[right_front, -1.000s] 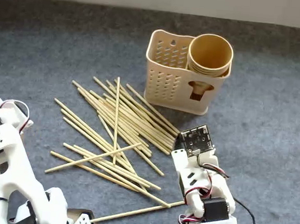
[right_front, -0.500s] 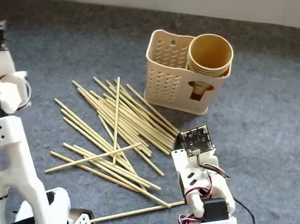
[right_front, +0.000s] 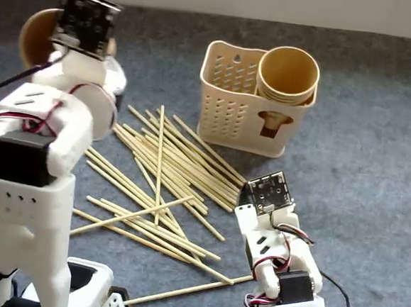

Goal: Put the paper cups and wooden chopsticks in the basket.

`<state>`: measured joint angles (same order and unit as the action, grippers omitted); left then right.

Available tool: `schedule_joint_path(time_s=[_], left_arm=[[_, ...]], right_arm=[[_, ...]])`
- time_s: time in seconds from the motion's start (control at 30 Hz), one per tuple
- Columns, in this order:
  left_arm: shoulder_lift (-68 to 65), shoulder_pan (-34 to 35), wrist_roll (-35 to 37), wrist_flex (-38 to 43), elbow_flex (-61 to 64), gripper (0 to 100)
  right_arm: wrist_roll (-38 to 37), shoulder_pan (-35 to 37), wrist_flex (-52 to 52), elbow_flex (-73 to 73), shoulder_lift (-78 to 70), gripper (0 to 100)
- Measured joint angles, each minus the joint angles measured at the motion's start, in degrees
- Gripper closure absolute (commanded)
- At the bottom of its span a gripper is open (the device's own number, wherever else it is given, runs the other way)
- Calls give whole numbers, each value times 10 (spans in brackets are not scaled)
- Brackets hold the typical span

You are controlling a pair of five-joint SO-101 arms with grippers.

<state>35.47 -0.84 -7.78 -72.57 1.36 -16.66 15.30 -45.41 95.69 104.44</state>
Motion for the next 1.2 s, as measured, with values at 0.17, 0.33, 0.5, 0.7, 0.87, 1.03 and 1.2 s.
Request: schedule_joint_path(time_s=[0.17, 0.33, 0.5, 0.7, 0.87, 1.03, 1.2], left_arm=[[0, -100, 0, 5, -4, 993], [-1, -175, -1, 43, -4, 993], [-48, -251, -1, 96, -4, 993], [-131, -302, -1, 185, -4, 993], [-164, -341, -1, 247, -4, 993], [-200, -365, -11, 298, -4, 994], [-244, -373, -43, 329, -4, 993]], right_arm=[[0, 0, 0, 0, 0, 989], [0, 0, 0, 0, 0, 989], [0, 0, 0, 0, 0, 989], [0, 0, 0, 0, 0, 989], [-13, 0, 0, 0, 0, 989], [-27, 1, 0, 0, 0, 989], [-31, 1, 0, 0, 0, 989]])
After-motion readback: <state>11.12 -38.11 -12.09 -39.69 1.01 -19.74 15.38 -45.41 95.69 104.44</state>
